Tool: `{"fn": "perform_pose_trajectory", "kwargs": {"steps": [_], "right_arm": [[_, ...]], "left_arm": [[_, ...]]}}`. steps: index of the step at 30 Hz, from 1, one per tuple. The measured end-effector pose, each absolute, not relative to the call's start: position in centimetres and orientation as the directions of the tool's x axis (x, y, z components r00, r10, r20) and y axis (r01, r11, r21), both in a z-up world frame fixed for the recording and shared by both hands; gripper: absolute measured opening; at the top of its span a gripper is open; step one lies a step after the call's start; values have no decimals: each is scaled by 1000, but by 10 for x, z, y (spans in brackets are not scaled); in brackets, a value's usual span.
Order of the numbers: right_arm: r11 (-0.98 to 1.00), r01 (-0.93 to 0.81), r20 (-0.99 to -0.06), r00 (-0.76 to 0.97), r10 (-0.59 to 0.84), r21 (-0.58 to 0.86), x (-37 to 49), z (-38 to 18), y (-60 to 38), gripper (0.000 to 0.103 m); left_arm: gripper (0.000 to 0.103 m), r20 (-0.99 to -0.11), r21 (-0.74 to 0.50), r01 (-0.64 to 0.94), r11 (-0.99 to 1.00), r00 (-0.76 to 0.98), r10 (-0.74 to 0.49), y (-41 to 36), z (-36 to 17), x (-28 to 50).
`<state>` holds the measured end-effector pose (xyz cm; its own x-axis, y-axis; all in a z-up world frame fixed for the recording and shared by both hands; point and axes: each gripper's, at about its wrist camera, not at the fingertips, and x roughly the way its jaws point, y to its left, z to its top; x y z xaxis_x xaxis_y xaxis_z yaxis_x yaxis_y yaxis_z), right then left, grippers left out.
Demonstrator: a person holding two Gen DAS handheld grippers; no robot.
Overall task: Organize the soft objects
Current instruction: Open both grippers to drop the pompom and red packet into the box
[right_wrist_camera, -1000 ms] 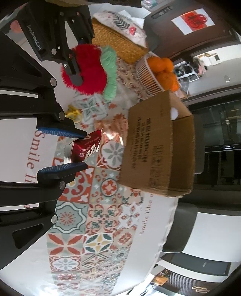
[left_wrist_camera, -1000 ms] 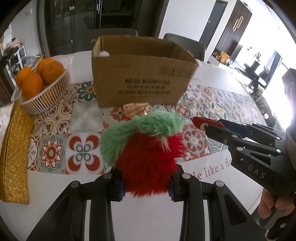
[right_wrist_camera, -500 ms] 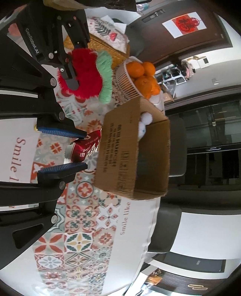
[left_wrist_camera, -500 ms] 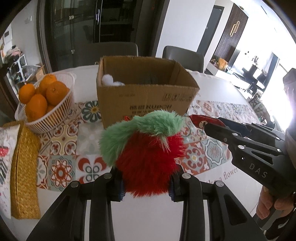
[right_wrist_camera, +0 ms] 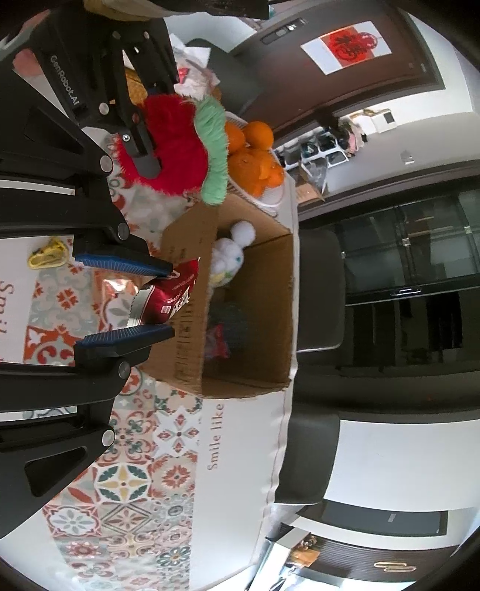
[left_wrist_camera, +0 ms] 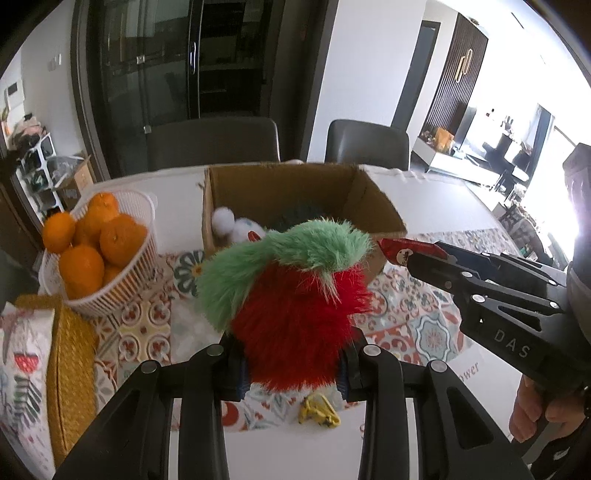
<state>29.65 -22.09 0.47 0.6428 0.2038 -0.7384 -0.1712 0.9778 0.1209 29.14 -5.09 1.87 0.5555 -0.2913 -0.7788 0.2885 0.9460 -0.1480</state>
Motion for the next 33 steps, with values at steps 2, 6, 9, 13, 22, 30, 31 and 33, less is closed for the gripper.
{"fn": "perform_pose_trajectory", "kwargs": {"steps": [2, 6, 9, 13, 22, 30, 31, 33], "right_arm": [[978, -169, -732, 650, 204, 123, 301, 8, -221, 28], [979, -165, -720, 666, 198, 116, 310, 18, -222, 25], [978, -166, -707, 677, 203, 123, 317, 25, -222, 19], [979, -151, -713, 671, 201, 134, 337, 27, -222, 15], [988, -101, -728, 668, 153, 115, 371, 37, -235, 15], [990, -67, -751, 646, 138, 125, 383, 32, -244, 15], [990, -62, -754, 642, 138, 129, 384, 30, -245, 15], [989, -51, -763, 632, 139, 137, 386, 24, -248, 15]], "left_arm": [[34, -773, -144, 291, 946, 564, -291, -50, 23, 296], [34, -759, -129, 296, 946, 584, -286, -50, 33, 307], [34, -747, -123, 302, 945, 599, -288, -50, 41, 314], [34, -737, -134, 302, 944, 606, -299, -51, 47, 331], [34, -773, -83, 300, 950, 582, -252, -70, 49, 385], [35, -808, -55, 319, 946, 543, -231, -88, 41, 415], [36, -809, -50, 320, 946, 542, -226, -90, 40, 415], [40, -813, -32, 317, 948, 543, -209, -94, 36, 420]]}}
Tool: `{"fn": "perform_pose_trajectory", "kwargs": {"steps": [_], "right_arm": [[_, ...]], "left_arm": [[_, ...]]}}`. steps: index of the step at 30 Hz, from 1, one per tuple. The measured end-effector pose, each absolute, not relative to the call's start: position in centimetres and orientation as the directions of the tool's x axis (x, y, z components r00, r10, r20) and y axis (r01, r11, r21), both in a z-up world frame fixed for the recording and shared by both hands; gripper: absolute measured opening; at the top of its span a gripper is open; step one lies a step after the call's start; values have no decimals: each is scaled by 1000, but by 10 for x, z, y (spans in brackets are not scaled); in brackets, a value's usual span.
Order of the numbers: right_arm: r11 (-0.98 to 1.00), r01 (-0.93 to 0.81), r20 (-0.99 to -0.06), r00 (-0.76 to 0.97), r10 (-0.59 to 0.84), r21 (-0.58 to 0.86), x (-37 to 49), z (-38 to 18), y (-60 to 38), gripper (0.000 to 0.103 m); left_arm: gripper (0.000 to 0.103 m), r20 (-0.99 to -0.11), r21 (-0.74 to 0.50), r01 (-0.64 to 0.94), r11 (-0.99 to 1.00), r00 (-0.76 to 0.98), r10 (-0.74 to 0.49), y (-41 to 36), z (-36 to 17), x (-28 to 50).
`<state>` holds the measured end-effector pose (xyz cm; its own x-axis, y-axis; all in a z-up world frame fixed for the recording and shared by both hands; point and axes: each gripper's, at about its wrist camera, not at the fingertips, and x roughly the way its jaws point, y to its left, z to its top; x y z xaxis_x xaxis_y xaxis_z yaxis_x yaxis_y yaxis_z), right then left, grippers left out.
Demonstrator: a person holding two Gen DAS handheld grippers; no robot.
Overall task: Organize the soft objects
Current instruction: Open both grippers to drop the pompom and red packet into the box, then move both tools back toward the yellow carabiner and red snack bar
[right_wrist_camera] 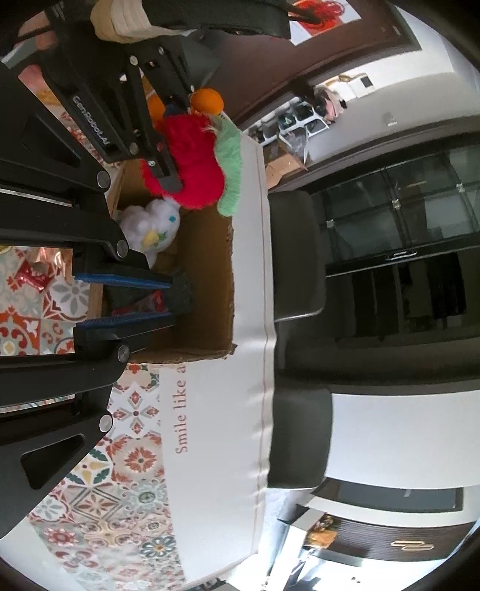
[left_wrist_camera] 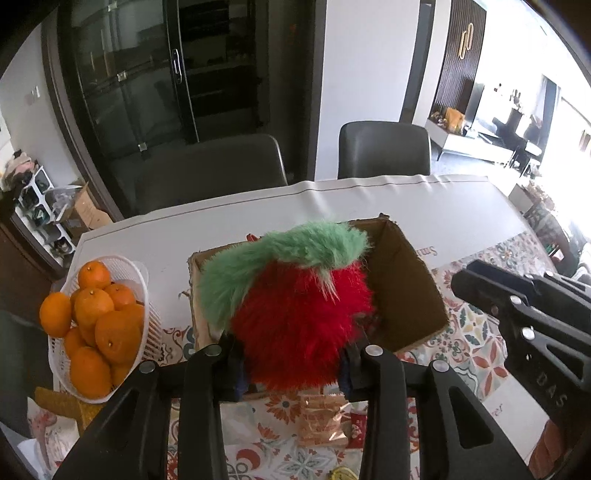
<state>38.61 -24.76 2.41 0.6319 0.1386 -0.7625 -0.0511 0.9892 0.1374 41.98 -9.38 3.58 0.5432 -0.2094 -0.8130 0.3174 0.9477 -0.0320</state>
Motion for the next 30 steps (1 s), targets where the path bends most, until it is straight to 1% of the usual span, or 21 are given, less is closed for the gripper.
{"fn": "perform_pose_trajectory", "kwargs": {"steps": [1, 2, 3, 4, 5, 7, 11, 16, 18, 20, 21, 30], "right_arm": [[989, -46, -767, 627, 136, 137, 387, 22, -248, 15], [990, -40, -770, 624, 132, 137, 388, 19, -248, 15], [990, -37, -772, 622, 131, 138, 388, 17, -249, 15], [989, -36, -775, 618, 132, 140, 389, 15, -249, 15], [989, -33, -779, 613, 133, 142, 389, 13, -250, 15], [989, -27, -779, 613, 131, 145, 388, 10, -251, 15], [987, -16, -783, 607, 135, 157, 384, 6, -253, 18], [986, -14, -785, 603, 143, 169, 374, 1, -250, 20], [986, -6, -789, 600, 135, 164, 368, -2, -247, 22], [986, -8, -789, 599, 137, 166, 361, -5, -242, 28], [985, -12, -788, 599, 143, 170, 357, -8, -239, 29], [981, -23, -807, 565, 170, 191, 323, -38, -222, 29]], "left_arm": [[46, -814, -28, 316, 948, 543, -205, -96, 35, 421], [55, -816, -25, 311, 950, 542, -199, -97, 33, 423], [59, -816, -21, 305, 952, 545, -193, -99, 31, 425], [66, -816, -14, 299, 954, 549, -184, -99, 29, 427], [68, -815, -4, 293, 956, 553, -173, -100, 28, 427], [68, -810, 18, 283, 959, 567, -152, -99, 27, 426], [74, -803, 31, 266, 963, 580, -134, -94, 27, 419], [74, -797, 29, 259, 965, 589, -134, -82, 26, 402], [75, -797, 24, 256, 966, 588, -136, -77, 25, 396], [75, -800, 15, 248, 969, 585, -137, -73, 22, 389], [76, -801, 11, 247, 969, 582, -140, -71, 21, 386], [76, -817, 17, 241, 970, 563, -126, -51, -4, 349]]}}
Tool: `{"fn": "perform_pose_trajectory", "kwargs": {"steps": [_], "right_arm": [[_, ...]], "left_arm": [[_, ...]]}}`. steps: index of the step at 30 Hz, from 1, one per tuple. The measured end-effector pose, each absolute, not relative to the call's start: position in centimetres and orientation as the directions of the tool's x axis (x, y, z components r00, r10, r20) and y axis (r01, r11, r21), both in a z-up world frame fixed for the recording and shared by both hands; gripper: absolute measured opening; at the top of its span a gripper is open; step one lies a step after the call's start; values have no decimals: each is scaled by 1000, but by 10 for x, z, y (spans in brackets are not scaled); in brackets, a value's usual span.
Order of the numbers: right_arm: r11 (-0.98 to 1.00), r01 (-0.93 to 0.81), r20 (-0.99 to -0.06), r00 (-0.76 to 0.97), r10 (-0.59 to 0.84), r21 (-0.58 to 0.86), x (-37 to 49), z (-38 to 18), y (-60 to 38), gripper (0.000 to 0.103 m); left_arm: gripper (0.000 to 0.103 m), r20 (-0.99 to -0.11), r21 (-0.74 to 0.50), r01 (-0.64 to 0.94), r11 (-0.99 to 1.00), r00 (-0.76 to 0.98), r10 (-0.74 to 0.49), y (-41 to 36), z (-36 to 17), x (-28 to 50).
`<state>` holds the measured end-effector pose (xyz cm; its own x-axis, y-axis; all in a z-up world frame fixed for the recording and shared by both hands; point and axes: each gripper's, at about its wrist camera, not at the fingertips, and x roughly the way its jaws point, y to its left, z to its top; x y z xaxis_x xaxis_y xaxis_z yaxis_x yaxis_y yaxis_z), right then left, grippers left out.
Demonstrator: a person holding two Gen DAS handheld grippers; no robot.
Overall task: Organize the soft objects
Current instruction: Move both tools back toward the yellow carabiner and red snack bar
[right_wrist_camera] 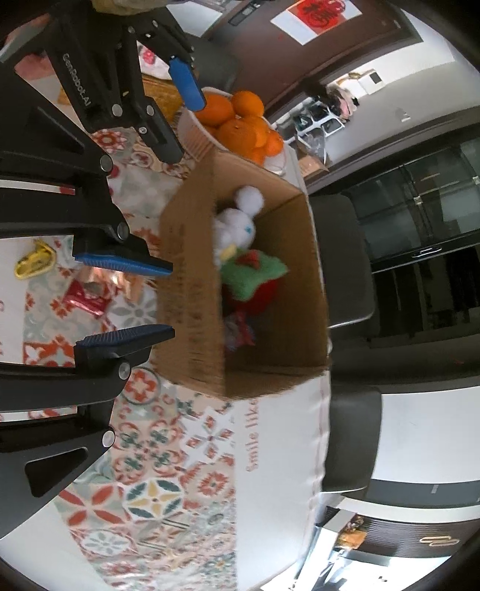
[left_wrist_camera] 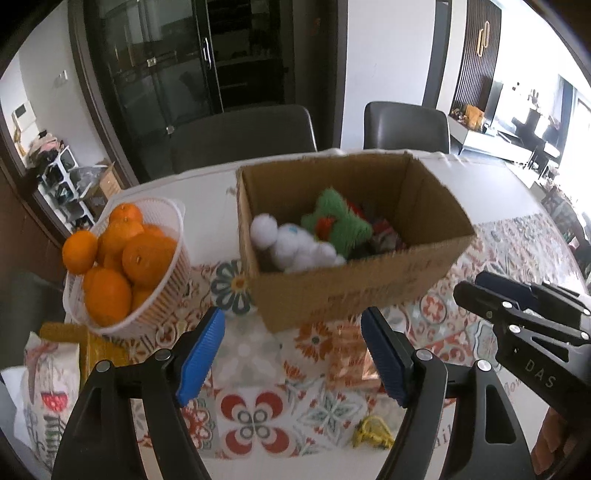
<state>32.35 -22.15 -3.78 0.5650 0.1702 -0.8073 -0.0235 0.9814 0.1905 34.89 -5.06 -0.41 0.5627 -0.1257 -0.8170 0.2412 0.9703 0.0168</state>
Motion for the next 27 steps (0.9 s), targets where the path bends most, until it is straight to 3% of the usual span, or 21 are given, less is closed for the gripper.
{"fn": "perform_pose_trajectory", "kwargs": {"steps": [14, 19, 27], "right_arm": [[979, -12, -816, 550, 177, 205, 272, -60, -227, 29], [984, 12, -815, 562, 138, 175, 267, -65, -228, 29], [967, 71, -798, 581, 161, 246, 265, -90, -233, 29]], "left_arm": [[76, -838, 9, 211, 978, 536, -108, -46, -24, 293], [76, -849, -1, 248, 969, 511, -132, -55, -39, 295], [76, -861, -18, 305, 952, 479, -170, -59, -58, 302]]}}
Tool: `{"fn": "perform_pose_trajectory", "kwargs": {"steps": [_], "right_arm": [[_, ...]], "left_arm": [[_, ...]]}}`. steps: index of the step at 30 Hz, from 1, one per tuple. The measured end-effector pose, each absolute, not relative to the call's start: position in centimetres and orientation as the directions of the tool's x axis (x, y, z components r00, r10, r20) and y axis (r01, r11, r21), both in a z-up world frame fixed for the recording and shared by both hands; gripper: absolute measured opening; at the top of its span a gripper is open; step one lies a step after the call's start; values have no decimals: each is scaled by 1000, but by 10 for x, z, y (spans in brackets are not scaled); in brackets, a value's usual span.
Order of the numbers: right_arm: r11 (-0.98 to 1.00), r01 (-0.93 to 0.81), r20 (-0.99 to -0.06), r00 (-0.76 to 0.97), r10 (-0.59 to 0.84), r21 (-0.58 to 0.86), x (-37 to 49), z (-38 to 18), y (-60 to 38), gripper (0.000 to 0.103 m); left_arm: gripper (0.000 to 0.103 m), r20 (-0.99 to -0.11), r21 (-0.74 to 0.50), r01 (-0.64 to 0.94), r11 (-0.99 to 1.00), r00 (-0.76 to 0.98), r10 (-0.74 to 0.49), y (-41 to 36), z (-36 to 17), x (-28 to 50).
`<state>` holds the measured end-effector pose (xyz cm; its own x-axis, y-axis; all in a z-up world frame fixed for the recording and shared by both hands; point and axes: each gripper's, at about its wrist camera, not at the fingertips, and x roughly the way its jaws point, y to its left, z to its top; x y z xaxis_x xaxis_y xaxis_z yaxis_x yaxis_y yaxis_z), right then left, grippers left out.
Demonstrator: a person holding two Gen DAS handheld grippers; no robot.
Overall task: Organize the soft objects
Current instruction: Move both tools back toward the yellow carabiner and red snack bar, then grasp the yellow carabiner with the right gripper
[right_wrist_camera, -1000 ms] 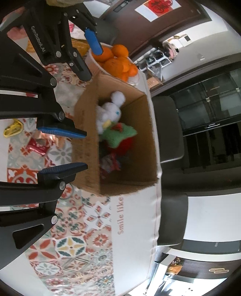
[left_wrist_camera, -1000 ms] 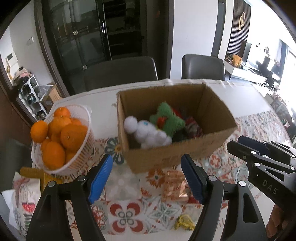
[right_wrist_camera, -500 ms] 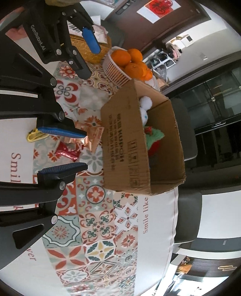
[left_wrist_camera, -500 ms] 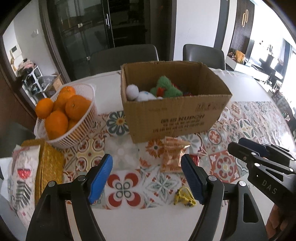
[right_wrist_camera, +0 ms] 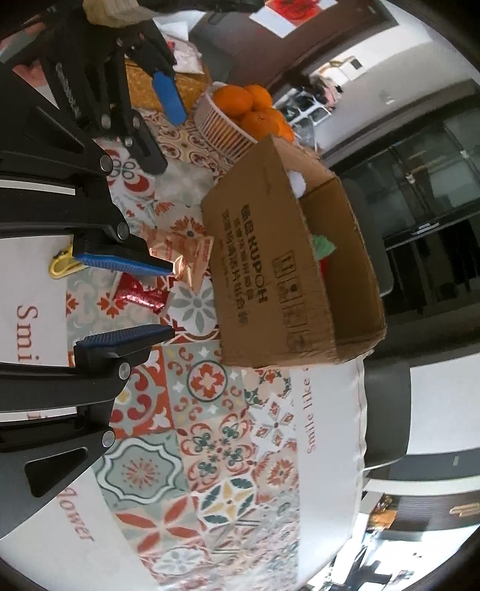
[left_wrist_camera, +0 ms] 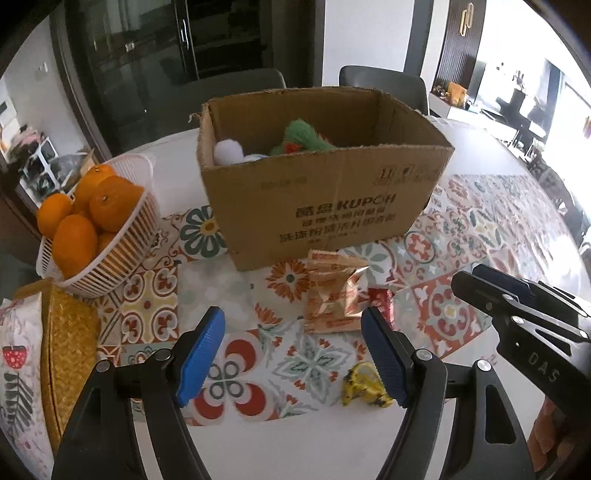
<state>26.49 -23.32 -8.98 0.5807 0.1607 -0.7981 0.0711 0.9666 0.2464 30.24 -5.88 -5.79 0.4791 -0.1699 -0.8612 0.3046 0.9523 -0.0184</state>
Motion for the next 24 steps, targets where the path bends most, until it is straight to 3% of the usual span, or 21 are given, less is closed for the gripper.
{"fn": "perform_pose_trajectory", "kwargs": {"steps": [9, 21, 24], "right_arm": [[961, 48, -816, 540, 205, 274, 238, -115, -219, 29], [954, -106, -833, 467, 296, 279, 218, -141, -187, 29], [953, -127, -837, 455, 303, 276, 221, -148, -180, 44]], "left_arm": [[76, -849, -9, 294, 956, 502, -162, -41, -67, 264], [76, -831, 25, 274, 961, 541, -132, -21, -80, 223], [76, -841, 12, 275, 961, 522, -139, -16, -90, 223]]}}
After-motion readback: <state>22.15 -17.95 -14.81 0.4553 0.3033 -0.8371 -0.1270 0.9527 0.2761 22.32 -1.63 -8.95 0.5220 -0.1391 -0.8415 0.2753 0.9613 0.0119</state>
